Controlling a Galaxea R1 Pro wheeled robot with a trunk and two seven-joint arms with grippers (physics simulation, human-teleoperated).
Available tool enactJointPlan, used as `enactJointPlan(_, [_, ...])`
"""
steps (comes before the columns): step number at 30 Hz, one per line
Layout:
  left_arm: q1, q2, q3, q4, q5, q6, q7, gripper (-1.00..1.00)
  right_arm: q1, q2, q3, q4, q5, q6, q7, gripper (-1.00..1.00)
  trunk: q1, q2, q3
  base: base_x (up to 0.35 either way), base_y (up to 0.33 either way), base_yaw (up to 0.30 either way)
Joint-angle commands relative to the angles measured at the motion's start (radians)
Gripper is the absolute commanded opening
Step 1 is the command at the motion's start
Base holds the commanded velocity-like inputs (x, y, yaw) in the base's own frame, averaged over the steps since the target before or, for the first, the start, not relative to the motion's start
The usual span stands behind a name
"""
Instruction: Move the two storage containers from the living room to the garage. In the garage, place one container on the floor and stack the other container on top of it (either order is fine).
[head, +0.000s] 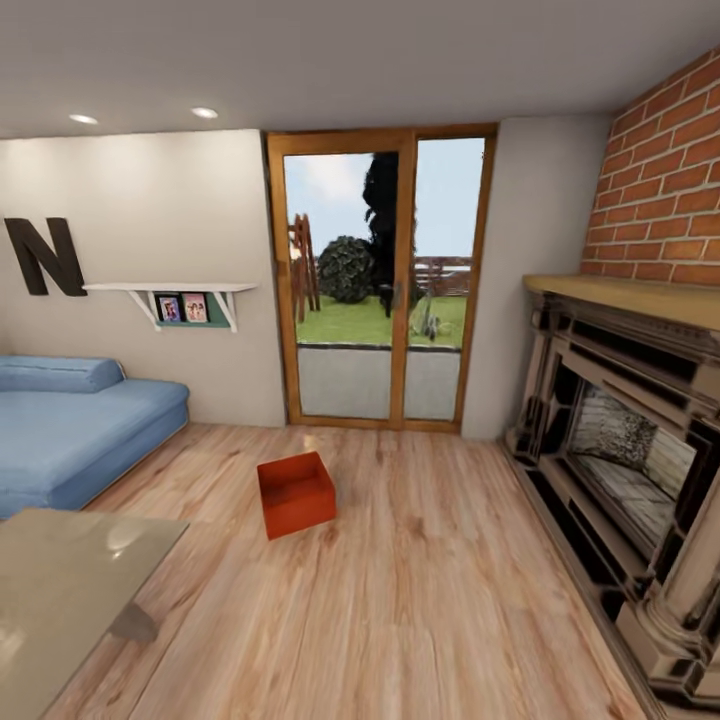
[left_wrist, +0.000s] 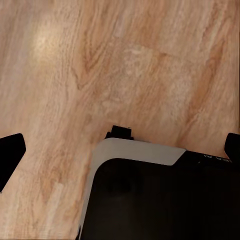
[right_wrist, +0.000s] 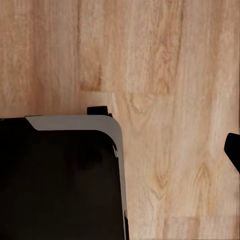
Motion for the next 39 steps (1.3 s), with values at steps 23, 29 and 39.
enactJointPlan(23, [-0.001,0.000,0.000,0.001,0.006,-0.003,0.001,1.00,-0.001,0.000,0.013,0.003,-0.004,-0.005,0.000,1.00,0.001,-0.001,-0.001,0.300,-0.190,0.268])
enactJointPlan(29, [-0.001,0.000,0.000,0.001,0.006,-0.003,0.001,1.00,-0.001,0.000,0.014,0.003,-0.004,-0.005,0.000,1.00,0.001,-0.001,-0.001,0.300,-0.190,0.268])
enactJointPlan(39, [-0.001,0.001,0.000,0.001,0.006,-0.003,0.001,1.00,-0.001,0.000,0.017,0.003,-0.004,-0.005,0.001,1.00,0.001,-0.001,-0.001,0.300,-0.190,0.185])
